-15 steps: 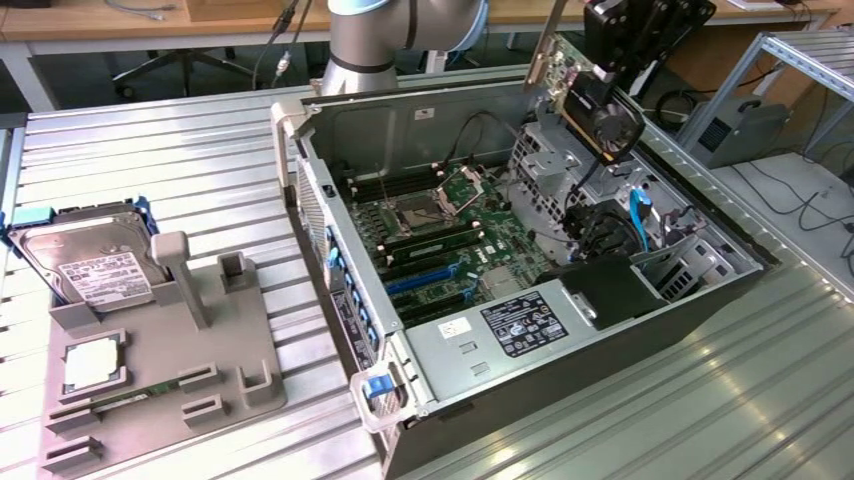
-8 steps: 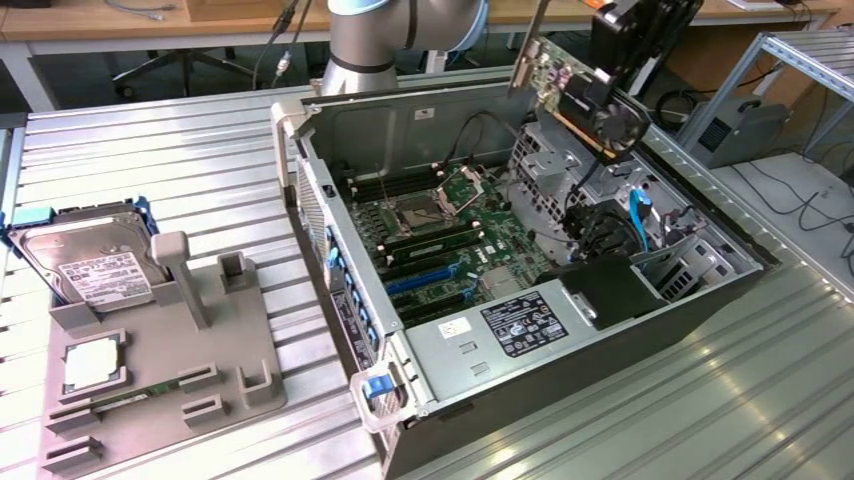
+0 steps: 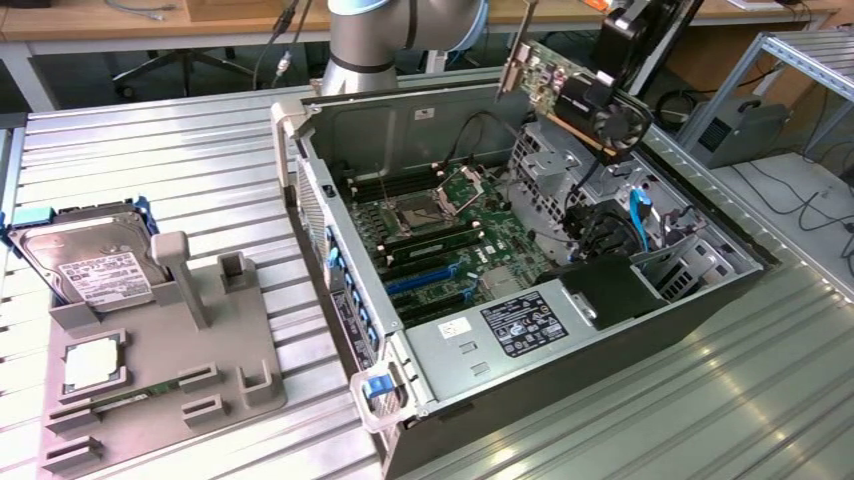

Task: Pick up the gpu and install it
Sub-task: 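Insert the gpu into the slot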

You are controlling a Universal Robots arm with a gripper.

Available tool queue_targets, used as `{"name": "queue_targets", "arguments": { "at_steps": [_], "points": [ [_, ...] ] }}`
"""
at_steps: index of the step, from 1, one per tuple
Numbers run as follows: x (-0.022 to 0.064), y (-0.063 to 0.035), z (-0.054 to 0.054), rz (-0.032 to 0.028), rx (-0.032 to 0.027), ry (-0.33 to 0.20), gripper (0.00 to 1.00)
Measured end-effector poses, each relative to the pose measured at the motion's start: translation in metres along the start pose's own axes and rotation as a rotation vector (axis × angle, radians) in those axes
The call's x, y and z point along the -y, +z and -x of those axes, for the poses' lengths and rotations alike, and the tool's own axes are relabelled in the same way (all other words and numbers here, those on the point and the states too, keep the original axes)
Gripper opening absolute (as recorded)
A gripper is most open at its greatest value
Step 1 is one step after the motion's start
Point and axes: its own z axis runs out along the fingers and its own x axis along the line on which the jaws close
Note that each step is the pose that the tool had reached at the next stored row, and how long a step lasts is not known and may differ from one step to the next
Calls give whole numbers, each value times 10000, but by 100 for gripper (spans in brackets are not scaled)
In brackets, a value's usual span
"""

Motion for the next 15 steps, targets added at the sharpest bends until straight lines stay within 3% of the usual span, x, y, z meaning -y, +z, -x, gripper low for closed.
{"name": "queue_targets", "arguments": {
  "at_steps": [15],
  "points": [
    [0,8,0,56,-169,-3107,27]
  ]
}}
